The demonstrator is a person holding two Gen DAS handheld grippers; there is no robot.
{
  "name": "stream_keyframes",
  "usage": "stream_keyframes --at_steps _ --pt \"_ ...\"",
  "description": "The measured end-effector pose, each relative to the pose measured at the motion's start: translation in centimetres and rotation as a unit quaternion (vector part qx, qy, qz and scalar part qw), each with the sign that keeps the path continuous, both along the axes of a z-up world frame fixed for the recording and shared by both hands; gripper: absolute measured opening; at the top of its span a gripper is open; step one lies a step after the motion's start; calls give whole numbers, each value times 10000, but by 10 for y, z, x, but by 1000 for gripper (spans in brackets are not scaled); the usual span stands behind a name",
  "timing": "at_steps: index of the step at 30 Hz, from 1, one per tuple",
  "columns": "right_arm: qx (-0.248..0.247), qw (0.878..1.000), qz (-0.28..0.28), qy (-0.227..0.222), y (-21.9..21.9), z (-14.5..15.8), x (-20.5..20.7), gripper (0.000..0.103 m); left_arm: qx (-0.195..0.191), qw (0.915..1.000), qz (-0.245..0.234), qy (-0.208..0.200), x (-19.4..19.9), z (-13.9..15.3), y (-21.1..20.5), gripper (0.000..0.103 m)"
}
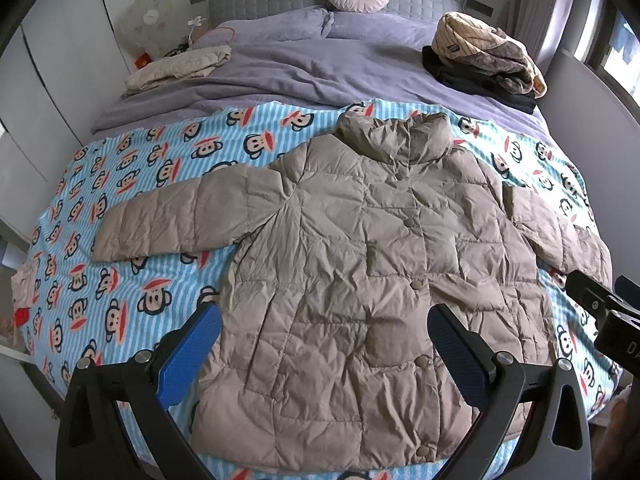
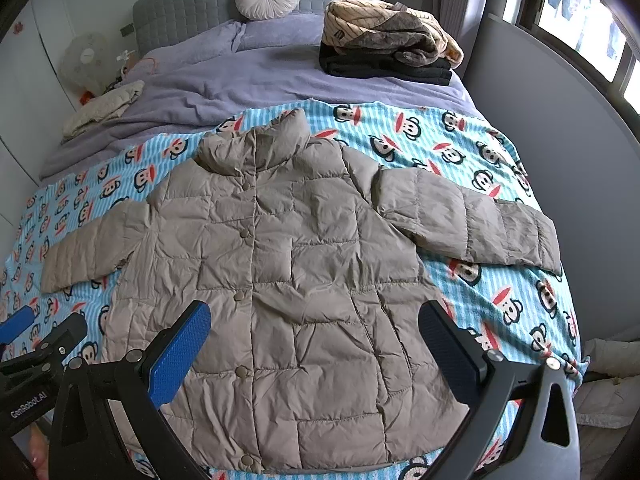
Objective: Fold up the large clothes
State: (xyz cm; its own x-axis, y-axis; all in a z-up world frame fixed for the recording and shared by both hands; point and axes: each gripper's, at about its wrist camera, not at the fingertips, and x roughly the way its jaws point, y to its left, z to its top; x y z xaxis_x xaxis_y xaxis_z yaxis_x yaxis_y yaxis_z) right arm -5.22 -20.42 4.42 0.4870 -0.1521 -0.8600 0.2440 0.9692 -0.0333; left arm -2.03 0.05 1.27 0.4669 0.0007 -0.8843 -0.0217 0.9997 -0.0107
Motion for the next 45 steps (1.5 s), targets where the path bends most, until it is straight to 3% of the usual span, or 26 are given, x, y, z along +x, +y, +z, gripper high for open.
stream_keyframes --at_steps 45 --pt "-2 10000 11 51 3 -4 5 103 -23 10000 -7 83 -3 -8 1 103"
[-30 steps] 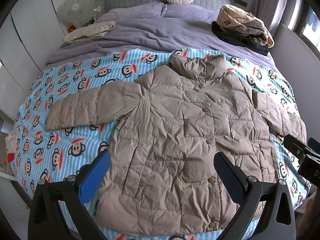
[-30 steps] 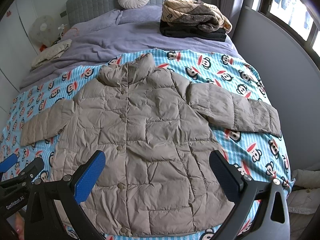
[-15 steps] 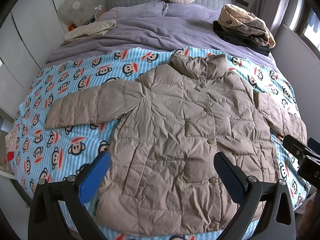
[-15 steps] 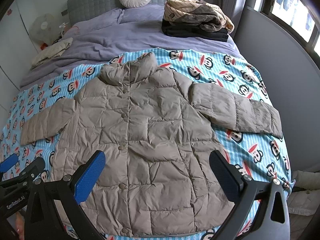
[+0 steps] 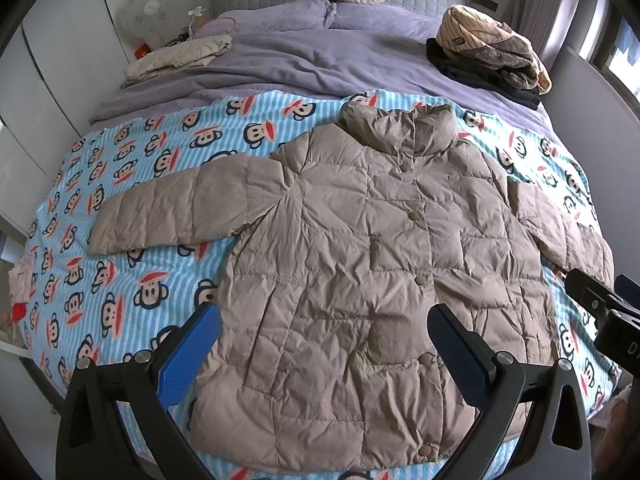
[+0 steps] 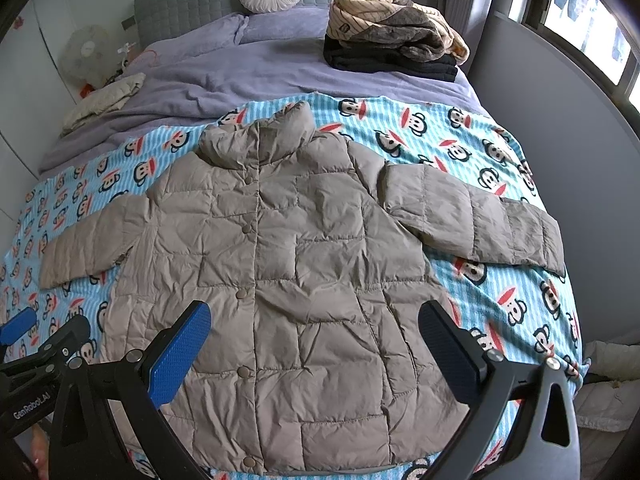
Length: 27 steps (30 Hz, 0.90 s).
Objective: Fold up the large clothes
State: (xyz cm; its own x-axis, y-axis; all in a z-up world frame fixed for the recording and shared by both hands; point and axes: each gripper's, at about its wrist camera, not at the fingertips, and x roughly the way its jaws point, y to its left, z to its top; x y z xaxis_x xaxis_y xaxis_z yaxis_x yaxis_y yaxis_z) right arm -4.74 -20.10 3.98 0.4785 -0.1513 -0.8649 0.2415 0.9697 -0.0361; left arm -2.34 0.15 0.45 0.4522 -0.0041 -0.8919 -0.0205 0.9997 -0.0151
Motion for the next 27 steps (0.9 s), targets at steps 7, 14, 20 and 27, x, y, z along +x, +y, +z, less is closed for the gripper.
stream_keyframes --at_steps 7,14,20,27 --pt "4 10000 6 53 3 -2 -1 103 -36 9999 29 166 5 -6 4 103" --pt "0 9997 77 235 19 -15 1 103 -225 9988 170 399 21 -19 32 103" --pt "122 9975 361 600 52 -39 21 103 -762 9937 561 601 40 -53 93 103" --pt "196 9908 745 1110 110 -80 38 103 -1647 9745 1434 513 70 -115 202 103"
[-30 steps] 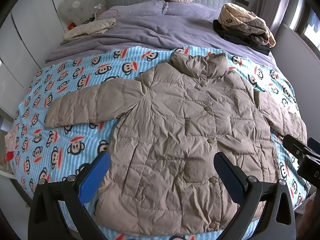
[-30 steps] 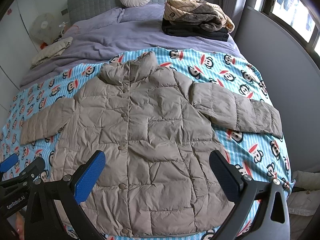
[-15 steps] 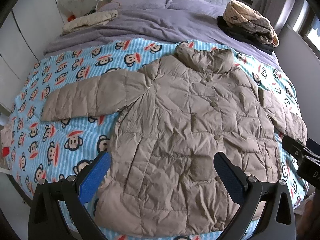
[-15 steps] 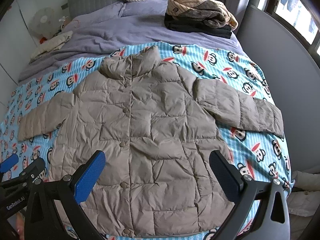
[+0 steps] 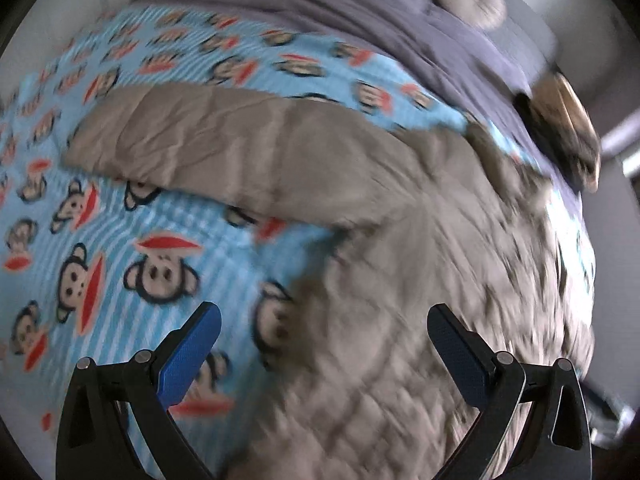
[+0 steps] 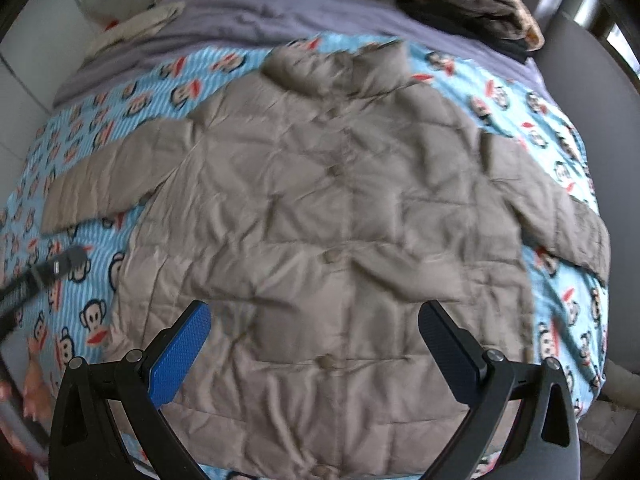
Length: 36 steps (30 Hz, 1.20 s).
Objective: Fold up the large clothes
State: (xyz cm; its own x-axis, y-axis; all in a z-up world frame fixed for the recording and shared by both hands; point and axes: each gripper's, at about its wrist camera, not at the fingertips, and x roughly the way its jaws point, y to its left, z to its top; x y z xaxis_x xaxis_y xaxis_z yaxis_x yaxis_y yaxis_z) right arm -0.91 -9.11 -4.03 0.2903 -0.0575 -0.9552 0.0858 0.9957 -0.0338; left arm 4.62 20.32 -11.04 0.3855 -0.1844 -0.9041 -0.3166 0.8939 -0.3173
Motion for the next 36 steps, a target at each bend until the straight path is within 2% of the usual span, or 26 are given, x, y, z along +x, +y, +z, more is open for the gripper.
stream_keyframes --at_steps 6,10,12,14,20,23,26,27,28,29,30,32,34,35,36 --pt "-13 9993 257 277 48 -36 19 103 -909 9915 923 -139 33 -67 97 103" --pt "-60 9985 399 381 73 -56 30 103 -1197 9832 1372 -104 59 -102 141 103" --pt "-92 9981 445 425 82 -63 38 103 -1340 9782 1562 -269 69 -108 159 103" --pt "-109 9979 473 437 90 -70 46 103 -1384 9747 1701 -430 80 -108 170 103" --pt "-24 9986 474 254 108 -80 77 103 -1154 9730 1901 -621 103 -107 184 103" --pt "471 9971 596 -92 114 -79 98 103 -1088 9735 1861 -758 104 -107 186 102" --pt "907 9938 631 -96 119 -85 125 103 -922 9768 1769 -785 100 -107 187 81" --pt "982 9932 626 -6 122 -89 136 103 -898 9773 1735 -814 102 -107 188 63" --pt "1016 9929 619 89 125 -92 145 103 -962 9775 1669 -861 101 -107 190 36" --pt "1015 9929 591 160 128 -97 154 103 -1184 9761 1547 -958 101 -108 193 23" --pt "1011 9933 535 164 131 -101 162 103 -1578 9703 1474 -1089 103 -110 198 8" --pt "1028 9935 470 112 135 -109 174 102 -1697 9664 1492 -1225 103 -102 202 8" --pt "1150 9924 420 87 138 -116 184 92 -1484 9689 1320 -1476 105 -81 200 8" --pt "1251 9913 400 112 139 -123 188 70 -1406 9697 1207 -1592 106 -69 197 8" --pt "1416 9890 357 225 138 -130 191 41 -1326 9701 1072 -1727 107 -55 193 8"
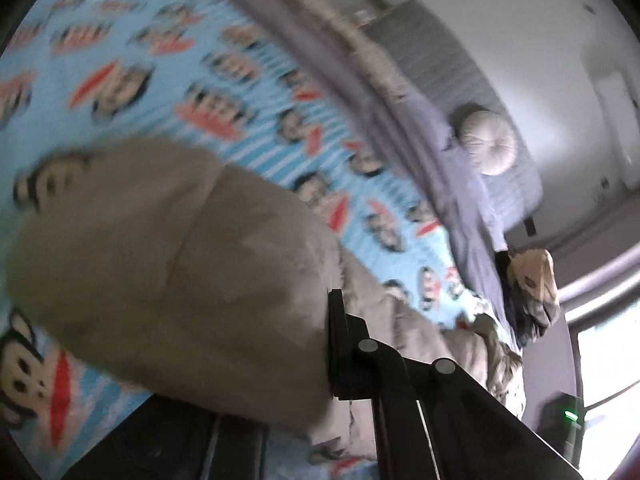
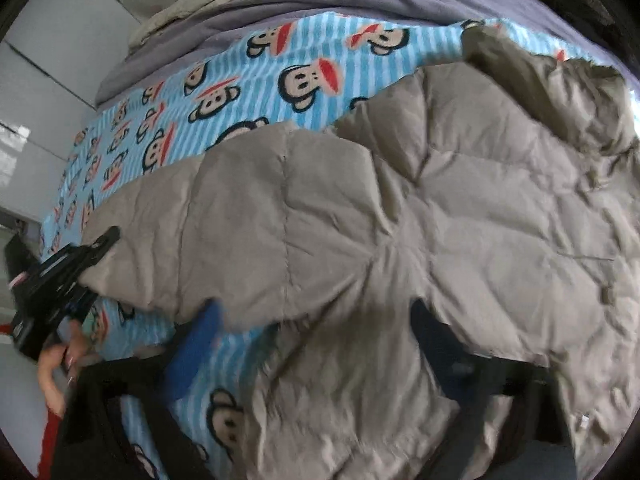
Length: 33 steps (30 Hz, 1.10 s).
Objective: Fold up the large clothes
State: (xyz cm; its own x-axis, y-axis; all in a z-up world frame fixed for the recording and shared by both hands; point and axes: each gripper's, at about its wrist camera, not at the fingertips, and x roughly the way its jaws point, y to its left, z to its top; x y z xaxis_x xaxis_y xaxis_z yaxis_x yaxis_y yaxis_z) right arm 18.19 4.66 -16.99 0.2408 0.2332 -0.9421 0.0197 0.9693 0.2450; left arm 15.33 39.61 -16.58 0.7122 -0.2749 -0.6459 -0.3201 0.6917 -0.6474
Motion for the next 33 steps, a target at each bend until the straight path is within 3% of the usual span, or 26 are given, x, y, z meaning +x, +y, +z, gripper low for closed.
stream_keyframes --at_steps 2,8,13,16,19,22,24,26,27,29,30,31,33 --pt "279 9993 -134 220 -4 -16 5 24 168 9995 -162 -221 1 23 -9 8" --pt "458 9983 -178 315 -4 -44 15 23 482 9901 -951 -910 15 93 -80 8" --pt "1017 9931 -163 553 -20 -41 22 23 675 9695 -1924 -1358 34 139 -177 8" --pt "1336 9888 -463 476 -55 -26 11 23 1061 9483 -2636 -1417 49 149 -255 8" --pt "1326 9869 -866 309 -107 -10 -10 23 1323 9280 -3263 -1219 60 140 -326 8" --pt "1090 9859 -1251 201 -161 -1 -29 23 1912 9018 -3794 -798 70 107 -402 8" --pt "918 9838 -1530 162 -195 0 -41 23 2451 8798 -4050 -427 73 75 -447 8" --pt "800 9805 -1791 143 -224 1 -53 23 2855 8590 -4249 -69 74 45 -476 8" --pt "748 9784 -1922 131 -237 1 -59 23 2976 8524 -4298 13 70 35 -484 8" --pt "711 9758 -2067 91 -253 -1 -65 23 3300 8365 -4372 139 60 17 -495 27" --pt "693 9749 -2114 72 -258 -2 -65 23 3334 8331 -4412 134 56 15 -497 64" --pt "666 9744 -2146 60 -261 -7 -65 23 3341 8337 -4397 74 51 13 -496 89" --pt "694 9733 -2187 19 -270 -9 -64 23 3453 8316 -4348 -100 43 18 -493 90"
